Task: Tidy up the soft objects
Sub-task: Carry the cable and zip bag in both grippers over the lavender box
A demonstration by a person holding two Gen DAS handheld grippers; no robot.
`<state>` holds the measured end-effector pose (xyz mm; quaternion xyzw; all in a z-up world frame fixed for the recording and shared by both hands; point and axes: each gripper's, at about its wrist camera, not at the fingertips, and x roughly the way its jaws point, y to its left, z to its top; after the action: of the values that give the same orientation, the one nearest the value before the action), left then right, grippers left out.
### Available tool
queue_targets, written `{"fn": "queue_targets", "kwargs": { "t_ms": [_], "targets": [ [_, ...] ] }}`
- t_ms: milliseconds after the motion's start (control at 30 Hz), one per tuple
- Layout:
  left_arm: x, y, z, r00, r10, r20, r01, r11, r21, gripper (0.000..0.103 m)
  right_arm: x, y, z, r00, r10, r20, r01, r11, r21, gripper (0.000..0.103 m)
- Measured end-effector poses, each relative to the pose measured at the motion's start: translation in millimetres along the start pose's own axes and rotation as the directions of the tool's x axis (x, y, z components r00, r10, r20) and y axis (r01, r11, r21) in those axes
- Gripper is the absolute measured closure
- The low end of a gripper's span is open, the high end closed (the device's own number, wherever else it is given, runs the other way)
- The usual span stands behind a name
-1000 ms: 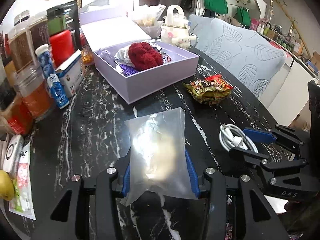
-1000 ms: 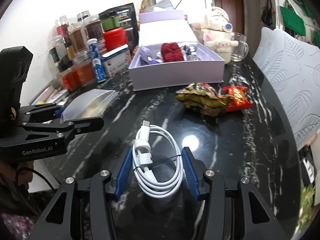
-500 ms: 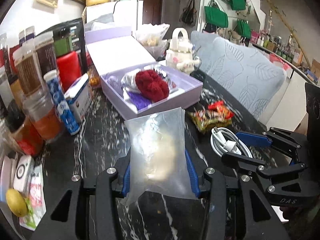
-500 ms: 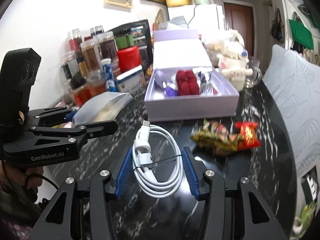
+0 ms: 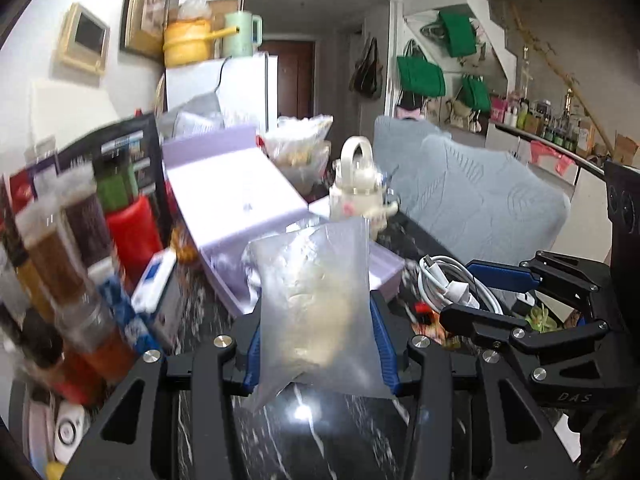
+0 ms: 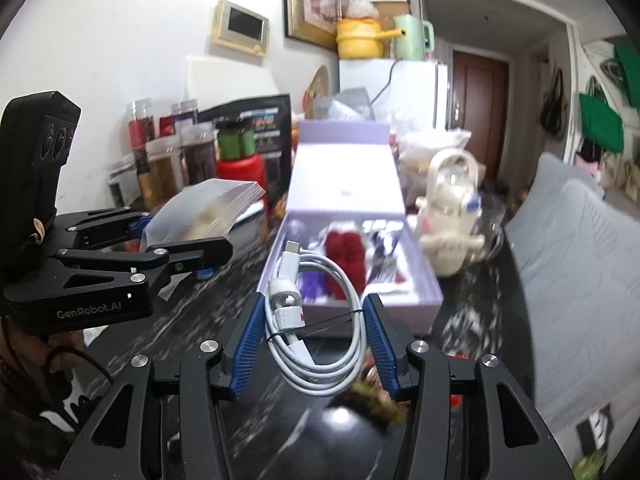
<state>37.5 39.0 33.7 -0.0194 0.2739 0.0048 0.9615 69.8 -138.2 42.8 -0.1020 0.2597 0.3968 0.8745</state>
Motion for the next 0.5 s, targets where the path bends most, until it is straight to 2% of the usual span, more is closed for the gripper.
{"fn": "queue_targets", "kwargs": {
  "t_ms": [500],
  "targets": [
    [28.7,19.2,66.6,0.992,0.027,0.121,-0.028,1.000,0.005,0.058,22.8,-33.3,66.7,0.994,-0.014,0.105,0.014,1.000,-0.004,0.054]
  ]
}}
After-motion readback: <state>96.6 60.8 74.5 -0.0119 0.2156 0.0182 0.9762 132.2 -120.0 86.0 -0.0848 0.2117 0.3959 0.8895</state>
